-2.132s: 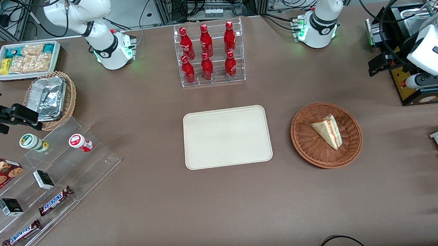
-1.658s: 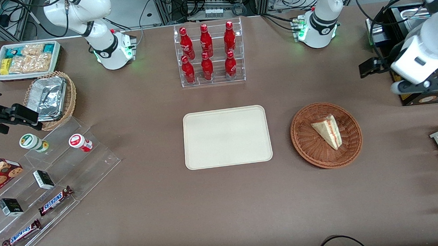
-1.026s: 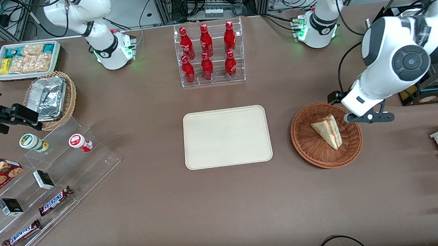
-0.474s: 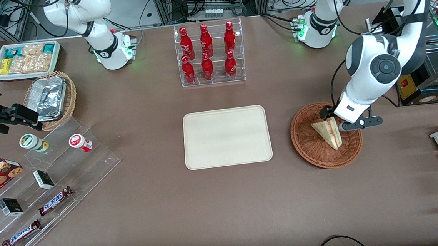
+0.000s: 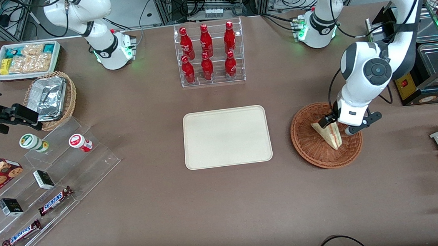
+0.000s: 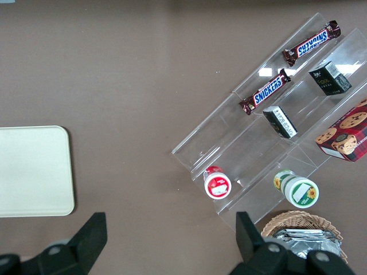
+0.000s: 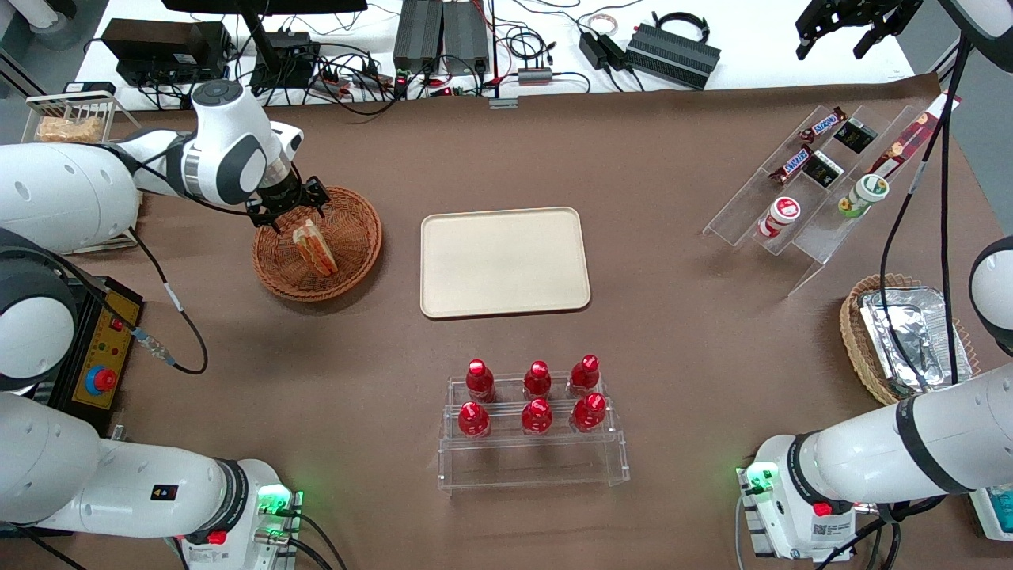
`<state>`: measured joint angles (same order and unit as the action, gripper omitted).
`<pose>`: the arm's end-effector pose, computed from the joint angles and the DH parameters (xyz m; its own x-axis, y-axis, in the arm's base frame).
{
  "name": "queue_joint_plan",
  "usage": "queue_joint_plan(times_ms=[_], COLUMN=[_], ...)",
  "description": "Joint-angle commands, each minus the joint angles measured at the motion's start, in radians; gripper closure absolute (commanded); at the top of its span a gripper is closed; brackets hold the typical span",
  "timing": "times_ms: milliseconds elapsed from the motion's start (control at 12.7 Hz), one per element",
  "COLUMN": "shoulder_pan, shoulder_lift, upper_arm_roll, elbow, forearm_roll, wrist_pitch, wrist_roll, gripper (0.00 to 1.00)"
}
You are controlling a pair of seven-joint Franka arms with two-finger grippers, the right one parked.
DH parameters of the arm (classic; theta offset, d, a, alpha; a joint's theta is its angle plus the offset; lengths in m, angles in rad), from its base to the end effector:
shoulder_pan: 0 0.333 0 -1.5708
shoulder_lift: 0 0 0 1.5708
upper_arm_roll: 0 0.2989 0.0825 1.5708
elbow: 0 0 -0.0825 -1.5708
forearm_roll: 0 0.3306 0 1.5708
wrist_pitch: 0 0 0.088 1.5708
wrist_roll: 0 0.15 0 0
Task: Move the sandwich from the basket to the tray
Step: 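Lower the left gripper and close it on the sandwich's upright edge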
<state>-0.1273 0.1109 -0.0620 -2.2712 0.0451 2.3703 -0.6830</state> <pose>0.4804 -0.0903 0.2871 0.8954 0.4452 0.0061 0.4452 -0.8950 -0.0263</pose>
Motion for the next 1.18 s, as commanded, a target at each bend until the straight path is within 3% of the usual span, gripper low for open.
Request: queue_joint_plan(times_ms=[0,237,789,868,947,1105], shoulder_pan=[0.0,0.0,0.003,0.003,0.003,0.003], shoulder_lift=[-0.001,0.027,0.092,0.089,0.084,0.073], upper_arm_roll=[0.001,0.001,0.001,0.001,0.002,0.004], elbow=[-0.028,-0.044,-0.044,-0.044,-0.042,-0.031], forearm_roll=[-0.001,-0.001,-0.001,-0.001,-0.001,-0.001], wrist_pitch=[0.03,0.104,0.122,0.115,0.1,0.076], wrist_roll=[-0.068,-0.176,-0.178,-0.179,-0.185,-0.176], gripper=[0.0,0.0,0.03,0.47,0.83,0.93])
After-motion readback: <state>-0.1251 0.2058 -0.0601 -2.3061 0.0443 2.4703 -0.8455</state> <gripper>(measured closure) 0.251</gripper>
